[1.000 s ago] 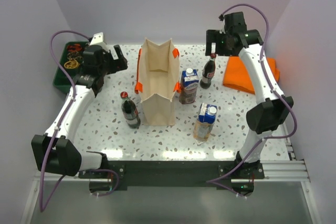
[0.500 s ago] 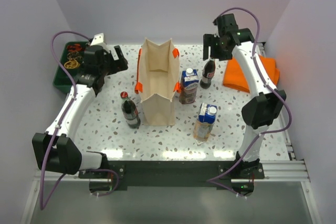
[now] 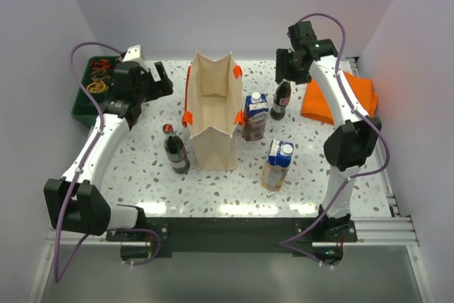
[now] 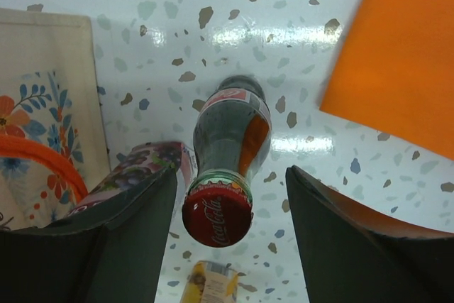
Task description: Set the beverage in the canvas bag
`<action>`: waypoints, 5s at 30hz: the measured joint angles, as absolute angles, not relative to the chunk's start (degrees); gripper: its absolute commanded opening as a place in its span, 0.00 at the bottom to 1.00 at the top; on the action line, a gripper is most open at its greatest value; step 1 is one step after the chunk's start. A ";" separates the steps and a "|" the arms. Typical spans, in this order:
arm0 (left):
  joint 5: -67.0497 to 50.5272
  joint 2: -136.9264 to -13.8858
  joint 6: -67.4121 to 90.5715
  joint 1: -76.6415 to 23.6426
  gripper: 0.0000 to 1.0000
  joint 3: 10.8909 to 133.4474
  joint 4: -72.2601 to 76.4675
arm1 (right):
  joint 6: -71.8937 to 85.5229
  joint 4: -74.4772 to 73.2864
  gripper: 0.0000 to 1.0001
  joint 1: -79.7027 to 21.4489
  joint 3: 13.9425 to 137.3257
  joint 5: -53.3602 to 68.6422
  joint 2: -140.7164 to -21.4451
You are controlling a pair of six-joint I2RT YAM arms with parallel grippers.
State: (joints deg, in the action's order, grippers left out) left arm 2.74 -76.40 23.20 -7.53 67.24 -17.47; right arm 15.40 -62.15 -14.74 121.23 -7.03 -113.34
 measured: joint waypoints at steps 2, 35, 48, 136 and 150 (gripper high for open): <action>2.74 -76.40 23.18 -7.53 1.00 67.24 -17.37 | 15.49 -62.13 0.58 -14.72 121.23 -7.07 -113.78; 2.74 -77.67 22.96 -7.53 1.00 67.24 -17.26 | 16.49 -63.66 0.00 -14.74 122.41 -8.01 -115.87; 2.74 -77.69 22.94 -7.53 1.00 67.24 -17.26 | 16.51 -65.60 0.00 -14.74 124.18 -8.45 -115.90; 1.91 -79.57 22.94 -7.53 1.00 66.63 -16.75 | 16.49 -56.40 0.55 -16.88 113.30 -11.00 -106.65; 1.93 -79.59 22.96 -7.53 1.00 66.63 -16.75 | 16.51 -58.41 0.44 -16.88 115.50 -11.11 -109.12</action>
State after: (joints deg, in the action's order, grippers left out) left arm 1.93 -79.59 22.96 -7.53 66.63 -16.75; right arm 16.51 -58.41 -16.88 115.50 -11.11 -109.12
